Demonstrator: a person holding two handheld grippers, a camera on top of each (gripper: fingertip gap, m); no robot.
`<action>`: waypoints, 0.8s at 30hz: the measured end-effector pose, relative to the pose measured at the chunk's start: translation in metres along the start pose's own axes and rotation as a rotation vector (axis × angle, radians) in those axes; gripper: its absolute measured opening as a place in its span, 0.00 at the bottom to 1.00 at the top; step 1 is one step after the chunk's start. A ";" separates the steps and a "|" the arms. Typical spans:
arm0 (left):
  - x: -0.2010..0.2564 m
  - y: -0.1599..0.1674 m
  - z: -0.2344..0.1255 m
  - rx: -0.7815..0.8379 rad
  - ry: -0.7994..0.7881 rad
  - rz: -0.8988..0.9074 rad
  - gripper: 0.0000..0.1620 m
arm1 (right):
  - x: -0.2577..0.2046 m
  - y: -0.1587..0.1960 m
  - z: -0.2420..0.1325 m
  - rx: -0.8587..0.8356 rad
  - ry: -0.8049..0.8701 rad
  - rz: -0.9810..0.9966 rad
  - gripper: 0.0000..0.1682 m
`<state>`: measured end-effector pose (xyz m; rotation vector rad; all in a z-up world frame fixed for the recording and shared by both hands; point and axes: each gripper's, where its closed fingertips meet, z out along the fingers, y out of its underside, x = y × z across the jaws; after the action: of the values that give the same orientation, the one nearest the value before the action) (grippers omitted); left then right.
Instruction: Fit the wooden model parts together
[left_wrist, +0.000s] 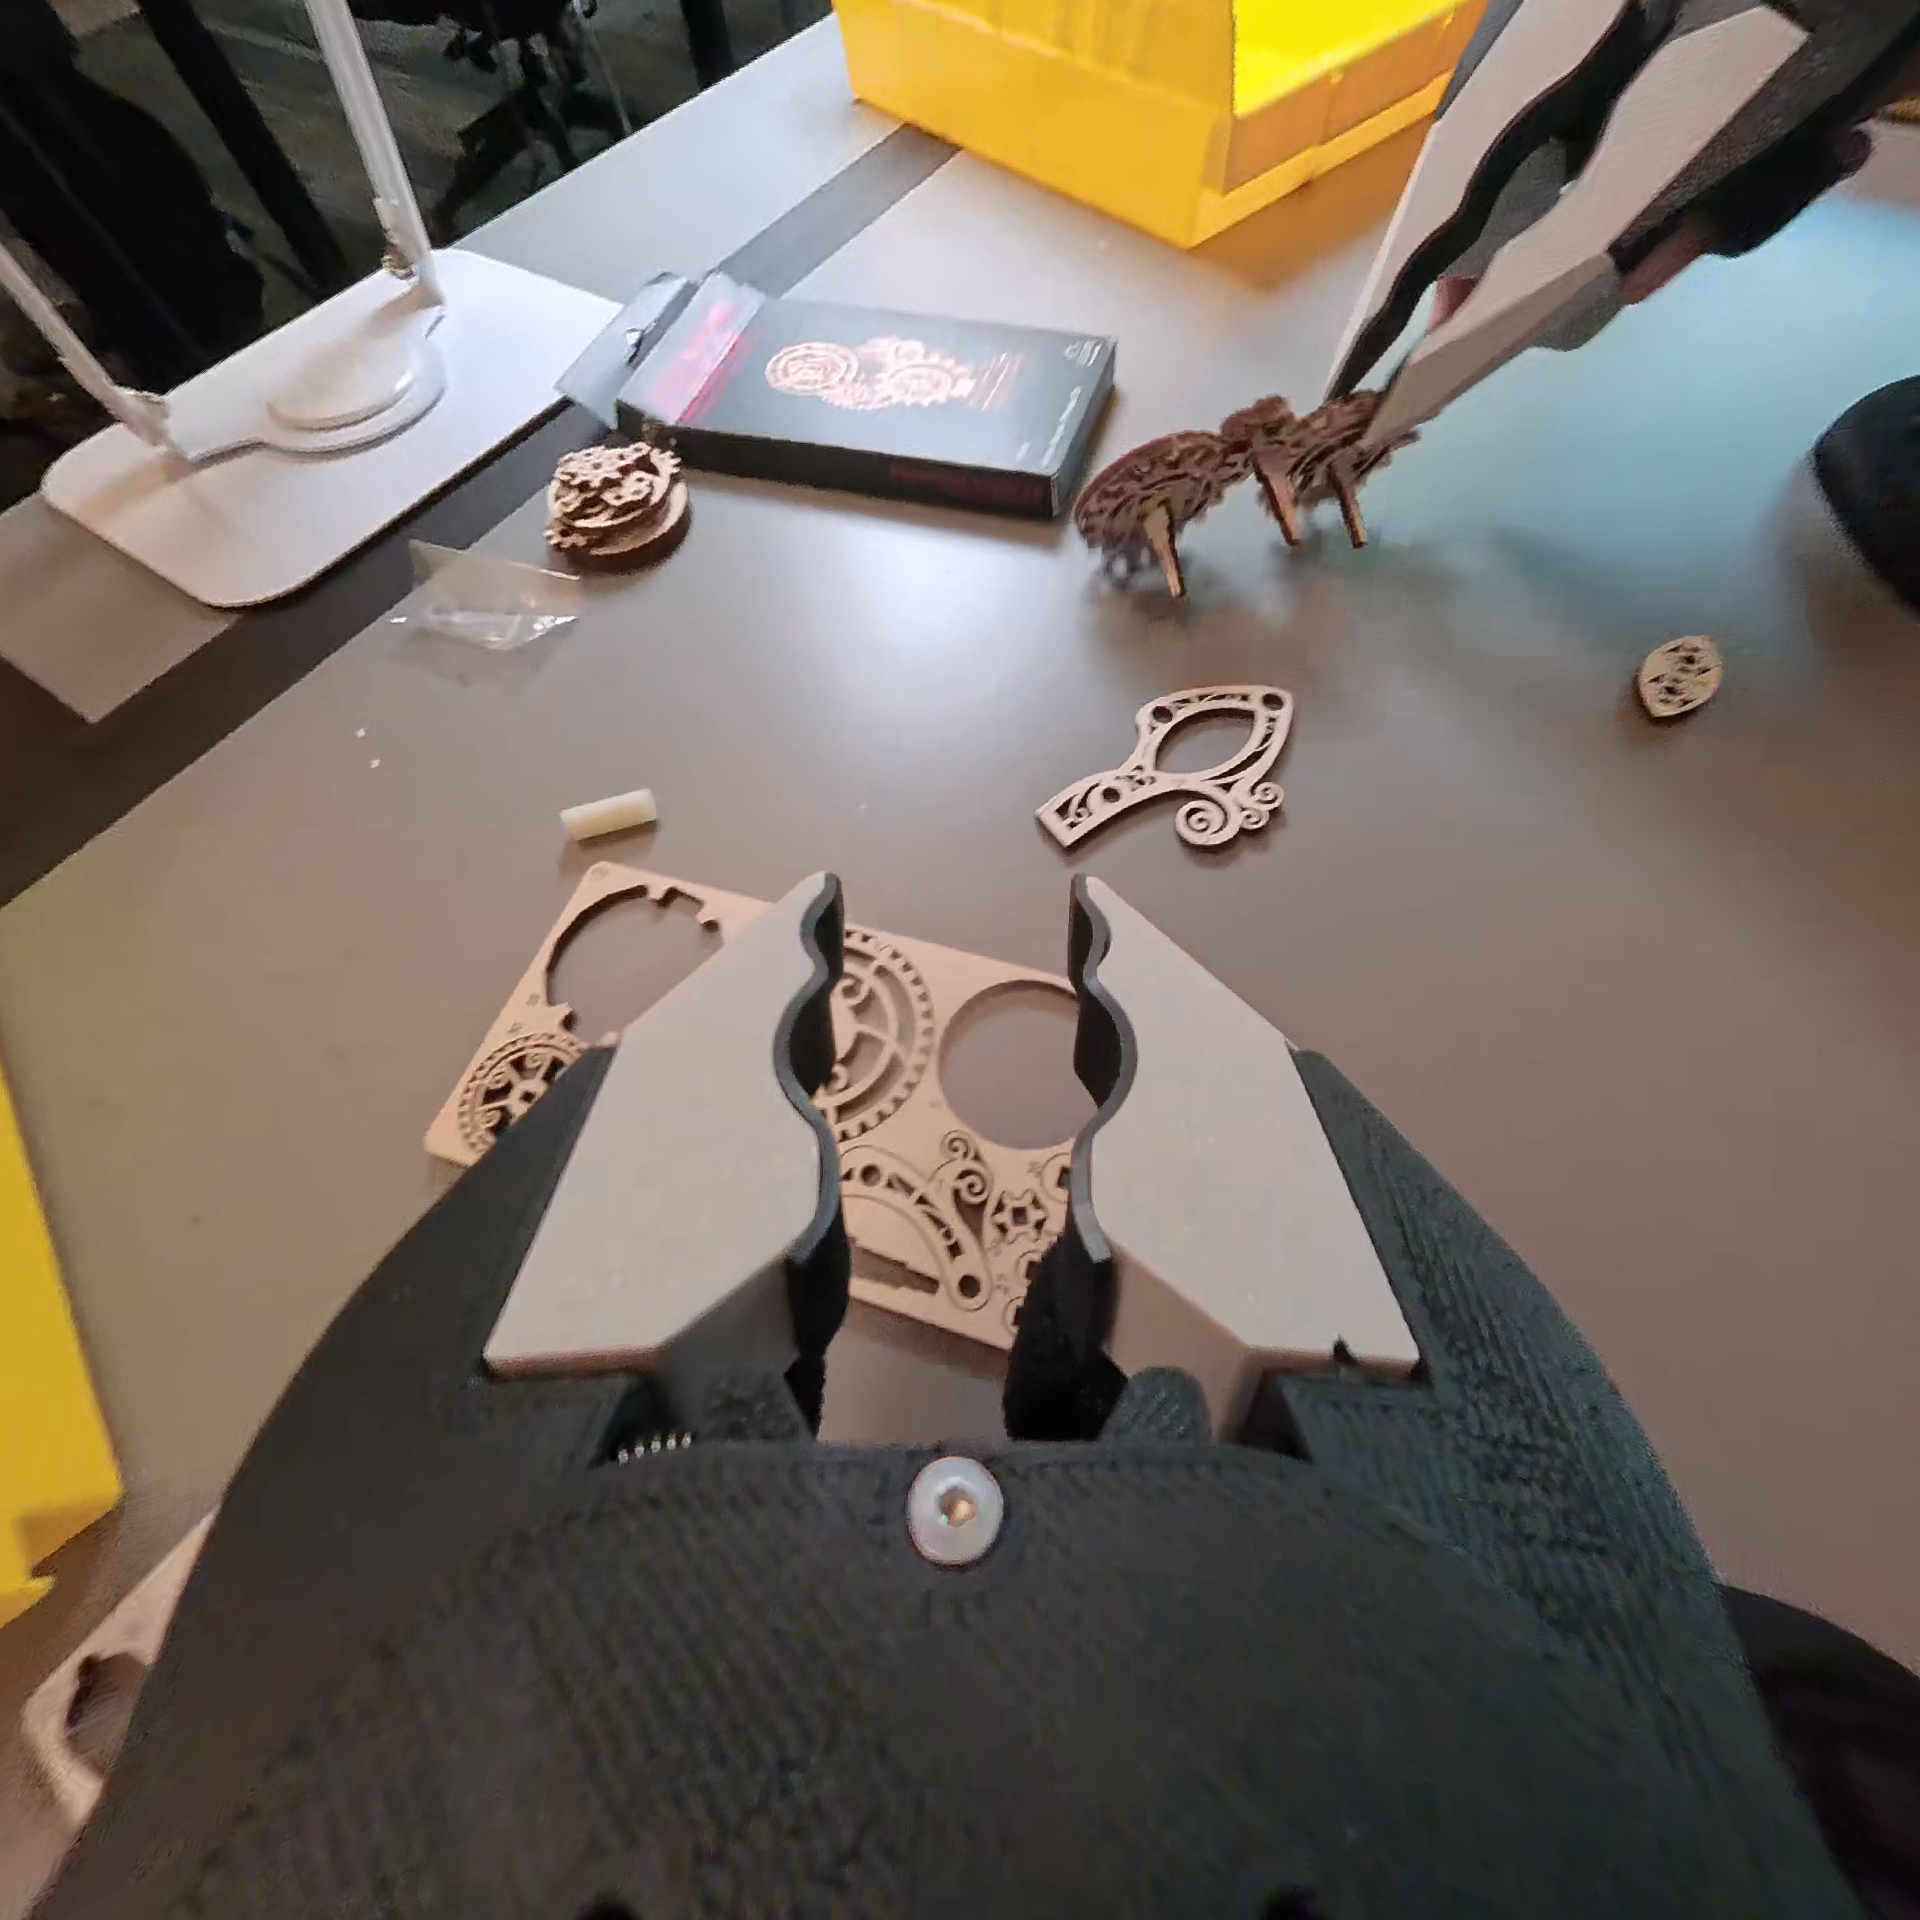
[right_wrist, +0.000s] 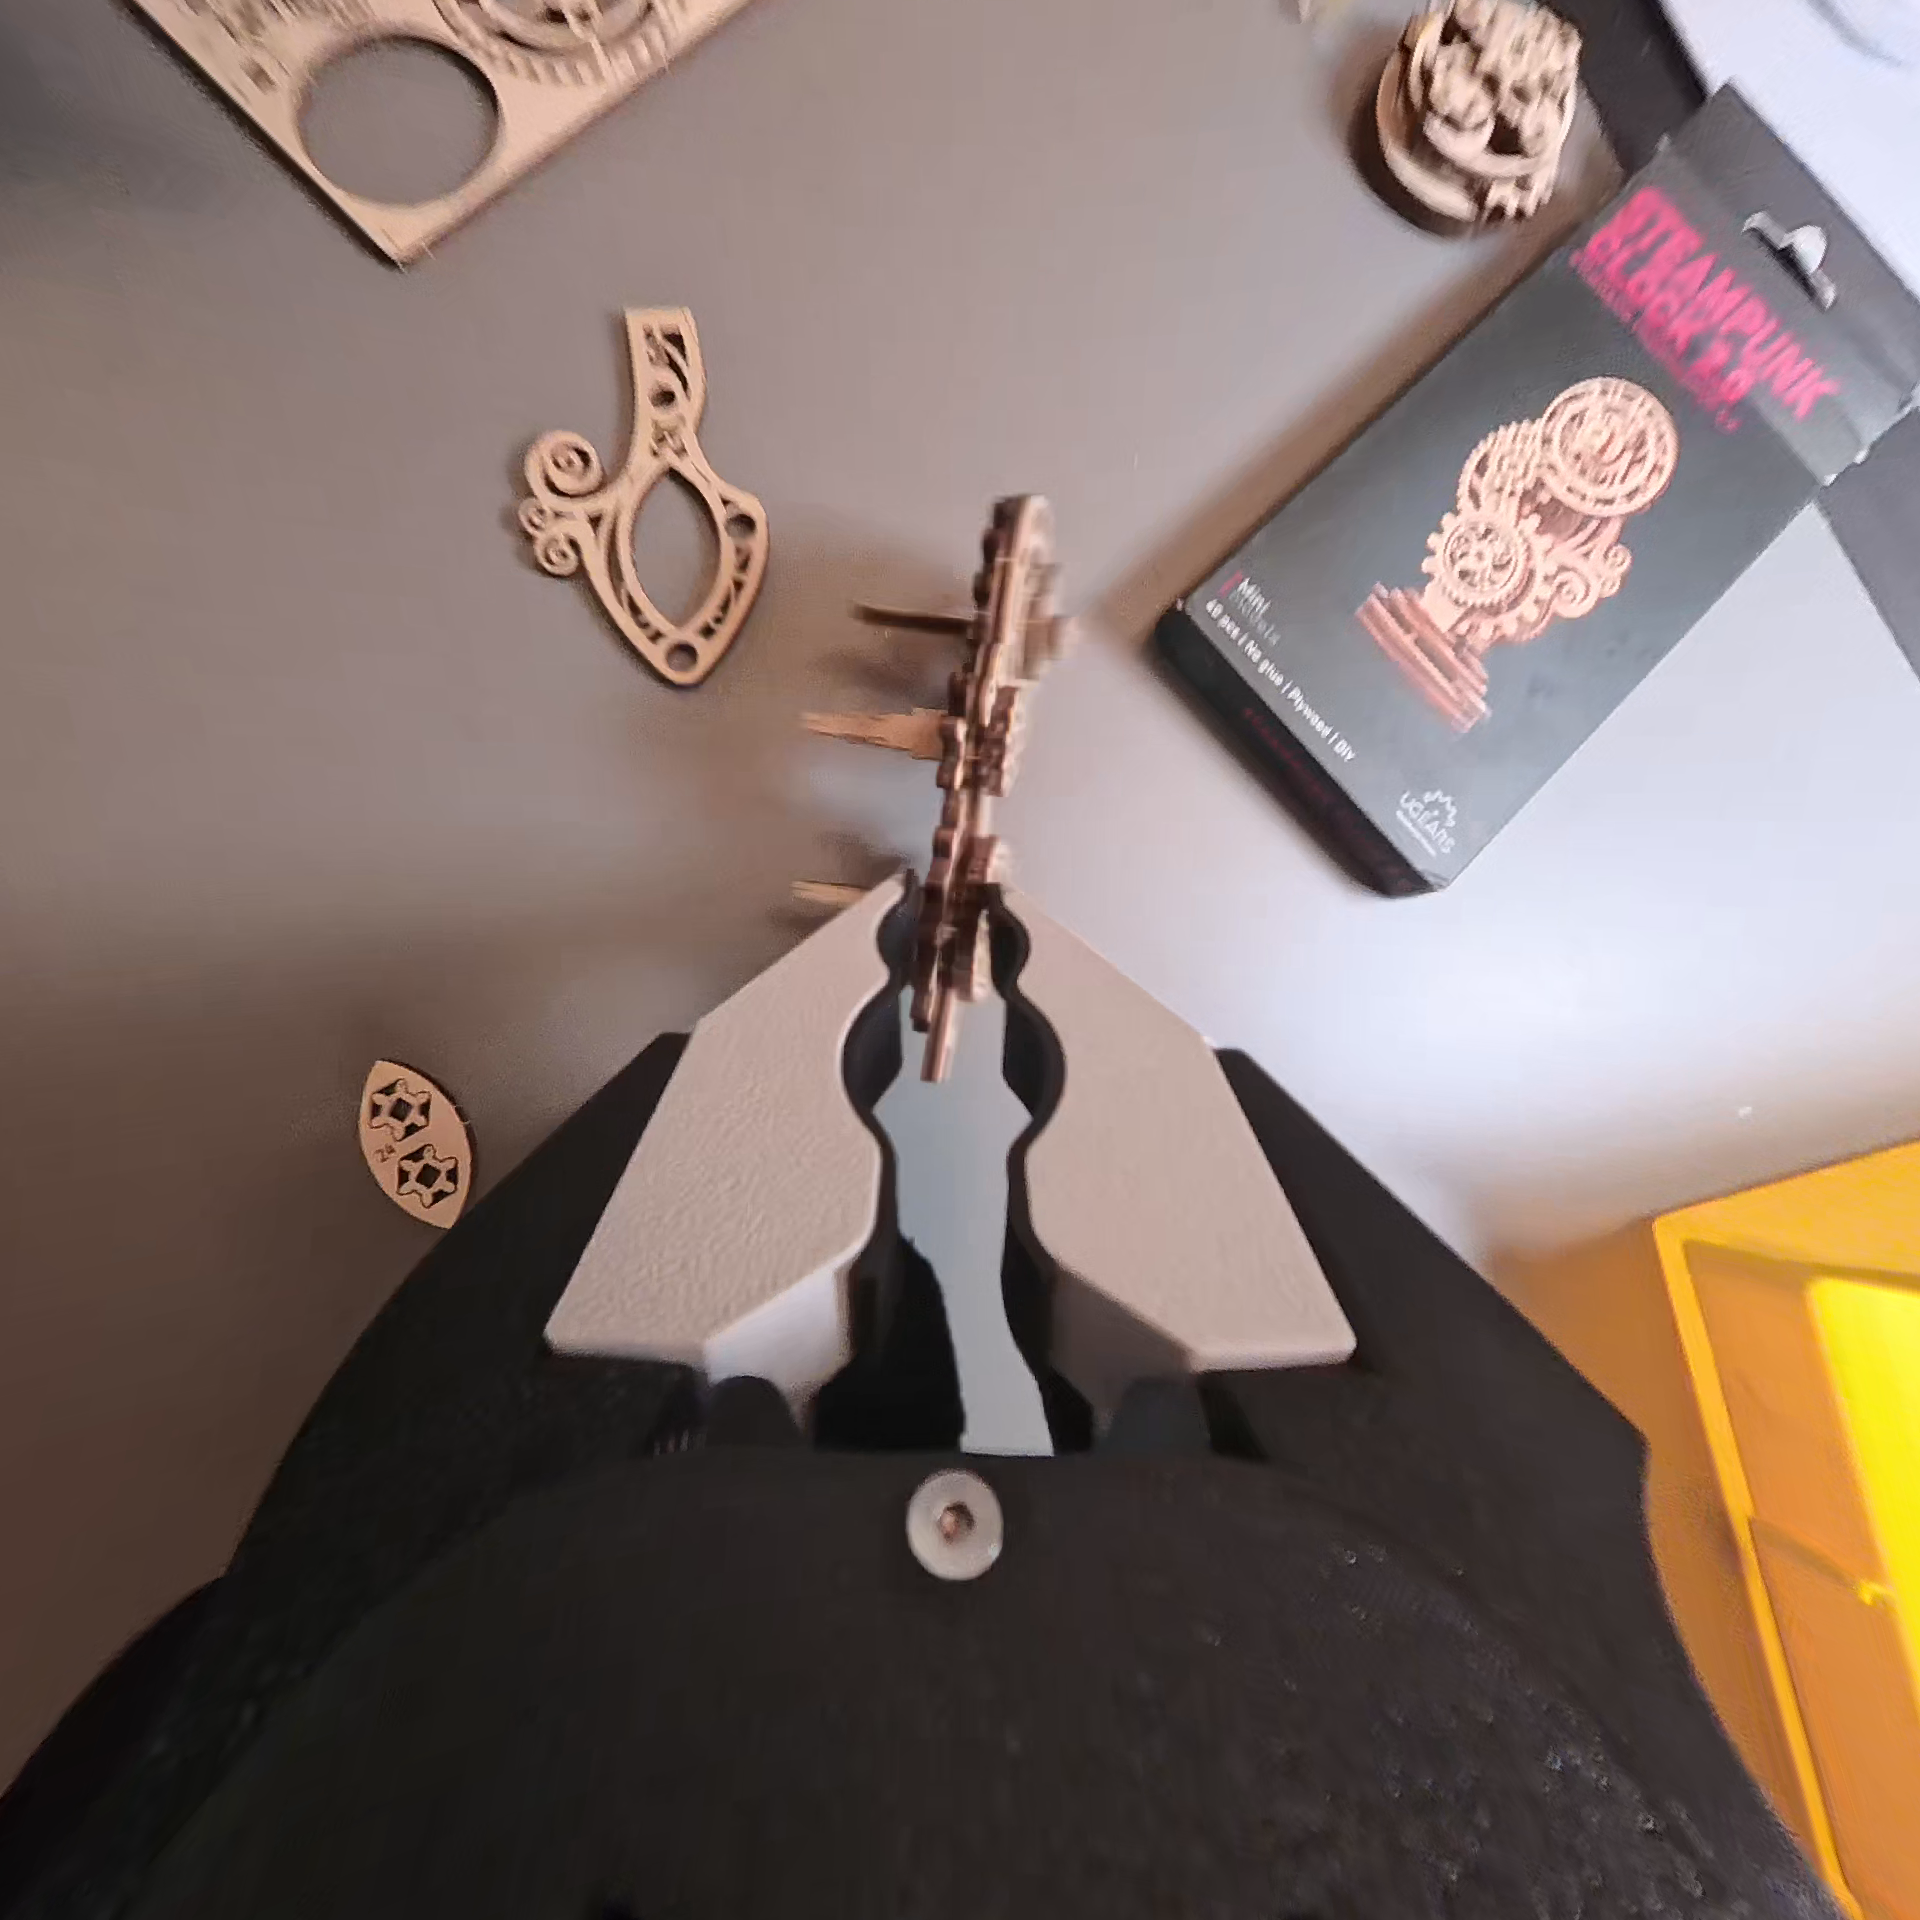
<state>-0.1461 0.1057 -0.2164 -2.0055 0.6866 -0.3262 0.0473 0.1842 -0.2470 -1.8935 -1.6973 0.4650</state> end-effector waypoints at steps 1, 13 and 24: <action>0.004 -0.001 0.001 0.010 0.021 -0.014 0.26 | 0.000 -0.004 -0.004 0.041 -0.028 0.011 0.05; 0.070 -0.037 0.015 0.219 0.396 -0.179 0.24 | -0.057 -0.080 -0.054 0.694 -0.935 0.661 0.05; 0.089 -0.082 -0.015 0.451 0.690 -0.455 0.17 | -0.064 -0.105 -0.057 0.870 -0.997 0.807 0.05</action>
<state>-0.0544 0.0739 -0.1429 -1.5736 0.4890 -1.3605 -0.0119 0.1169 -0.1447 -1.5942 -0.7284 2.2971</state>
